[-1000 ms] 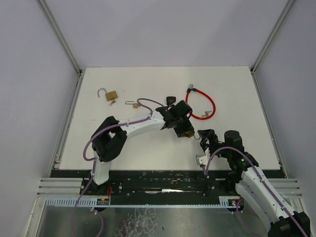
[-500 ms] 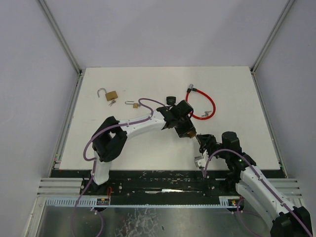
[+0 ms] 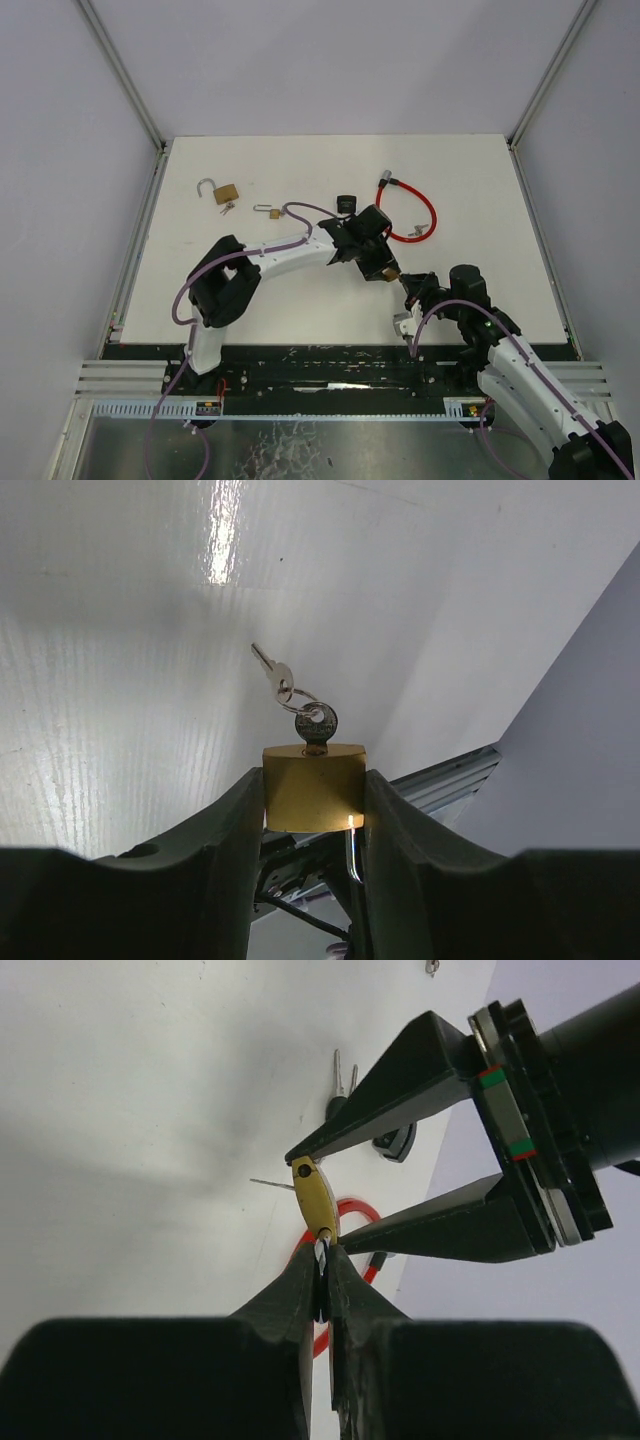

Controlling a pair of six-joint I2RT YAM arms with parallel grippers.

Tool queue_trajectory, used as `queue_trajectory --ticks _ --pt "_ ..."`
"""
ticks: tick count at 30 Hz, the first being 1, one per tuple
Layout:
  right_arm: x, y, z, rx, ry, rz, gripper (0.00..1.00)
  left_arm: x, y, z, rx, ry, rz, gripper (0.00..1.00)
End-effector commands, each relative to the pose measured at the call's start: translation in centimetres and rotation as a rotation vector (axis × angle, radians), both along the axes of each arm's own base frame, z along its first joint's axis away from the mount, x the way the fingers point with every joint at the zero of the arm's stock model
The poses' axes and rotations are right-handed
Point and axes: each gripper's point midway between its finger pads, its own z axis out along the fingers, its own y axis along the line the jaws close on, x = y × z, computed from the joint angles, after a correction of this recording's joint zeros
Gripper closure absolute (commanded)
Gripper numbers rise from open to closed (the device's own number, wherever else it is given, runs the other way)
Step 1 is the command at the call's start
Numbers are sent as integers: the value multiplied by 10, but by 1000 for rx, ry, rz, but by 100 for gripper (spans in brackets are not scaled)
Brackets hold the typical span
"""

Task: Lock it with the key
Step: Pick up the lock from the center of the board.

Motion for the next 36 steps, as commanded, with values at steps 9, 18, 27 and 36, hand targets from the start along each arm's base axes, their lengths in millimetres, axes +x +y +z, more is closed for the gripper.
queue_trajectory --ticks 9,18,27,36 --pt "1 6 40 187 163 -114 100 8 -7 44 -279 -113 -49 31" --pt "3 3 46 228 233 -178 100 24 24 53 -255 -236 -9 17" --pt "6 0 91 417 412 -304 100 36 93 148 -257 -908 -24 18" --pt "-15 15 144 492 763 -286 100 -38 148 246 -369 -1793 -243 0"
